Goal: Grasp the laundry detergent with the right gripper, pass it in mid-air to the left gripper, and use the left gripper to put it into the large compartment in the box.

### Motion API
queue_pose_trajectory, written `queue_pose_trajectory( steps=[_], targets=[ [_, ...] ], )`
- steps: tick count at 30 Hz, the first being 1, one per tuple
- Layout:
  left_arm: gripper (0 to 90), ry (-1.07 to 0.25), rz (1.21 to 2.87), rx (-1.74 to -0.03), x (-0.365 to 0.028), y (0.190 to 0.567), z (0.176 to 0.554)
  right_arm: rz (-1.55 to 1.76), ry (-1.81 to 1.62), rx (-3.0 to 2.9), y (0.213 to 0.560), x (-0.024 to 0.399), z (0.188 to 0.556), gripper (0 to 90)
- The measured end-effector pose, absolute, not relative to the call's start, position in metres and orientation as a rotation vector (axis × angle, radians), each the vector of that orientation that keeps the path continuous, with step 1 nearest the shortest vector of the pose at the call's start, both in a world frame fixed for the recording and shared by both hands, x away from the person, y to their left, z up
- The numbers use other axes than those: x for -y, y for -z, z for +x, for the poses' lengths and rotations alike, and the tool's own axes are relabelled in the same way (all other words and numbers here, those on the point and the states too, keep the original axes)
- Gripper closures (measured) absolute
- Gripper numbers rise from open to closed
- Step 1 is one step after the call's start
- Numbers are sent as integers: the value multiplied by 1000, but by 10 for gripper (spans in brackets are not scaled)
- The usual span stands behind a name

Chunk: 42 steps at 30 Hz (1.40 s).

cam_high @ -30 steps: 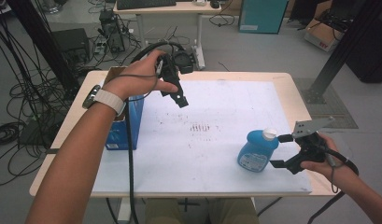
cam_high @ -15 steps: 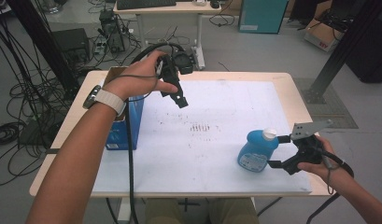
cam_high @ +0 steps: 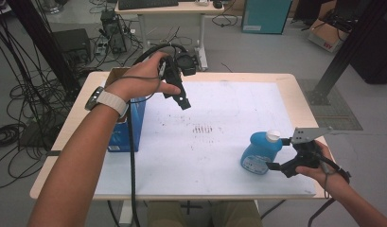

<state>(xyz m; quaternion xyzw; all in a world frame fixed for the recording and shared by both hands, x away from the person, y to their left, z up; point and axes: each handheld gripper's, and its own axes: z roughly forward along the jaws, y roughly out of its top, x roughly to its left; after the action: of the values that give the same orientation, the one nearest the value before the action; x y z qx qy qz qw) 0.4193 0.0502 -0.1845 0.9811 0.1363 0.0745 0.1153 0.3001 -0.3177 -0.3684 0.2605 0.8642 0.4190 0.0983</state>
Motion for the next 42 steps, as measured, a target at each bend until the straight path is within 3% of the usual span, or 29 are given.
queue_pose_trajectory(
  steps=[22,42],
  targets=[
    [85,-216,2875,-404,-50,187,421,747,-1346,-2478,388,310,301,105],
    [87,-216,2875,-411,-50,188,422,736,-1450,-2387,400,304,300,207]
  ],
)
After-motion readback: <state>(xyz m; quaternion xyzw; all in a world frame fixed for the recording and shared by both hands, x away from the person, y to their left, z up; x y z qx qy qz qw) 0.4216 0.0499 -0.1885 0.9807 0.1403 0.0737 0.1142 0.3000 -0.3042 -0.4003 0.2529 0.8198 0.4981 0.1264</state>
